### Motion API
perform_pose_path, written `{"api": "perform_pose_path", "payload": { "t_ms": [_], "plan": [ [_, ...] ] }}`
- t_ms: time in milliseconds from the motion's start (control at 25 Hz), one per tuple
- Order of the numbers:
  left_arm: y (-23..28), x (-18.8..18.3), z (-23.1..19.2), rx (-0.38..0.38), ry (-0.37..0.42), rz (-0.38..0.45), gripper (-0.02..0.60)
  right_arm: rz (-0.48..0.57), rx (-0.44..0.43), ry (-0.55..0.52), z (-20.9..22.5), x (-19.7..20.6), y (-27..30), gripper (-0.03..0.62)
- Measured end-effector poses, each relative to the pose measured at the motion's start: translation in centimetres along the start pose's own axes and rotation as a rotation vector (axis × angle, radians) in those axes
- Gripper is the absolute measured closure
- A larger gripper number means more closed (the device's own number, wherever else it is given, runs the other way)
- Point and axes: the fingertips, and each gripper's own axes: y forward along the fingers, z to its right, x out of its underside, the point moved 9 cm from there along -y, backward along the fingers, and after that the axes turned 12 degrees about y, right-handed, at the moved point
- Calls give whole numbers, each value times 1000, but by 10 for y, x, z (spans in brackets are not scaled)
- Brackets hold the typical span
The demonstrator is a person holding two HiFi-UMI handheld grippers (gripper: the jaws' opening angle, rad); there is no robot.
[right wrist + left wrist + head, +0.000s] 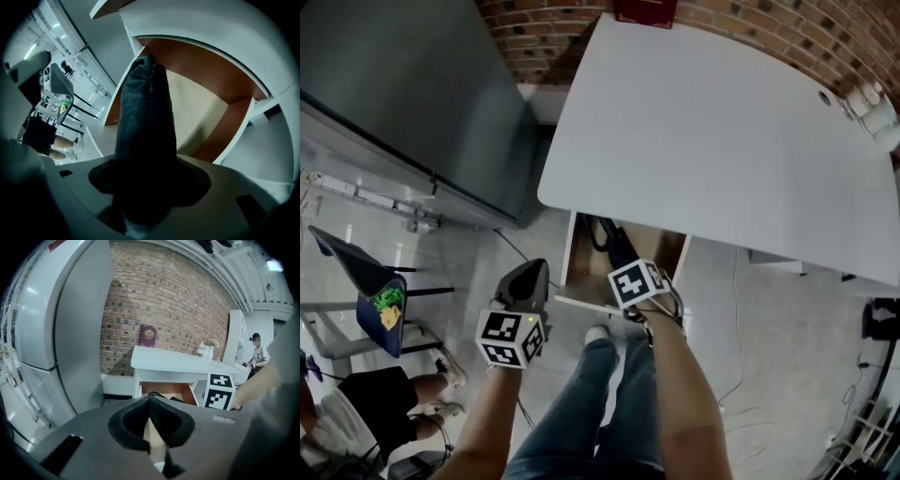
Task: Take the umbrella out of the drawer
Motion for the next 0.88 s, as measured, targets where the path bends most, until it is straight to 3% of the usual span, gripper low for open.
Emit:
{"api": "perform_pose_path", "payload": {
  "t_ms": [120, 360, 880],
  "plan": [
    [-9, -5, -3, 2, 1, -1, 584, -7, -28, 49, -5, 15, -5, 345],
    [-23, -18, -4, 22, 12, 11, 584, -4, -28, 32, -17, 38, -25, 345],
    [-53, -50, 7, 25, 45, 38, 584, 136, -94, -21, -27, 72, -95, 345]
  ]
}}
